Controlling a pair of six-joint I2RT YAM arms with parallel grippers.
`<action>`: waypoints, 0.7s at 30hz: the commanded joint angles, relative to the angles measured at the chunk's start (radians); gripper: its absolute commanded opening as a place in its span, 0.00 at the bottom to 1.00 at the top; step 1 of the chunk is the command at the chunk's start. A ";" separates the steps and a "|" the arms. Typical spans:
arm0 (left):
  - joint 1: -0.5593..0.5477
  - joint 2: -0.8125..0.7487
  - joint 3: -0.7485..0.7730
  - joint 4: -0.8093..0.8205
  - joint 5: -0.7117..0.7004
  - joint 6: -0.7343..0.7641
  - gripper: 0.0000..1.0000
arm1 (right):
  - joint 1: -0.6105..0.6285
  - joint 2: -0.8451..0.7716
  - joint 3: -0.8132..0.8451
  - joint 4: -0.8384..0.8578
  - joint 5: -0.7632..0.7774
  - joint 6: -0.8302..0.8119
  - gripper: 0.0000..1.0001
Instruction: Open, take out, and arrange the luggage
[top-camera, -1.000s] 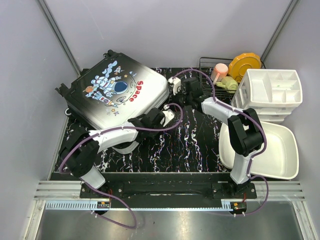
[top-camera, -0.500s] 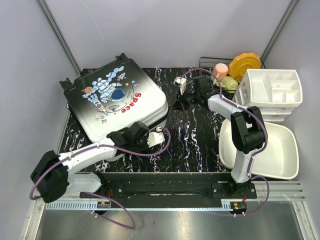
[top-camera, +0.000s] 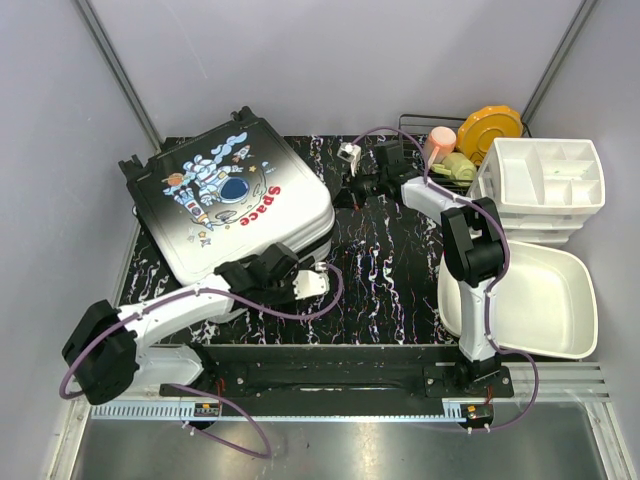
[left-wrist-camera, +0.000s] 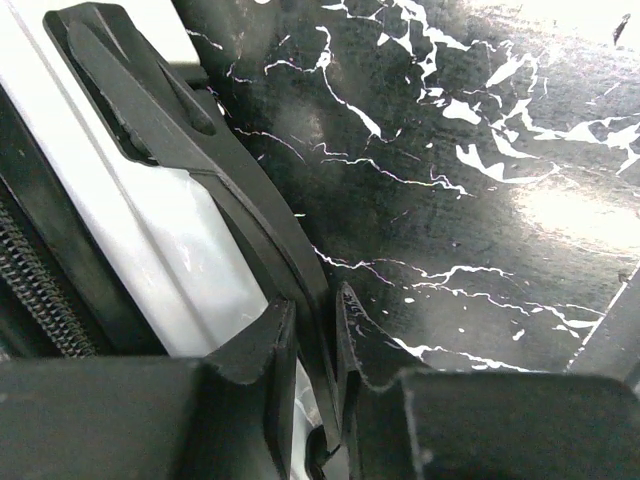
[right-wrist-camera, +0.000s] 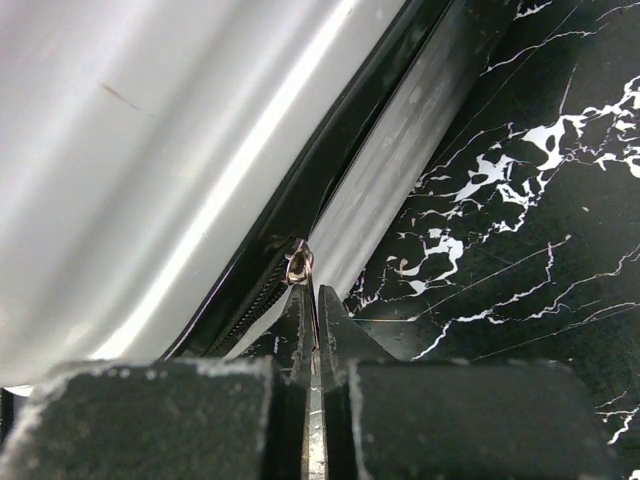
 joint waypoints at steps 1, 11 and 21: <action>-0.001 0.031 0.112 -0.223 0.063 0.021 0.04 | -0.009 -0.043 0.068 0.240 0.181 -0.033 0.00; 0.200 0.041 0.622 -0.427 0.211 -0.096 0.99 | -0.049 -0.211 -0.010 0.072 0.364 -0.093 0.76; 0.713 0.052 0.927 -0.591 0.474 -0.099 0.99 | -0.049 -0.394 -0.042 -0.179 0.421 -0.025 0.94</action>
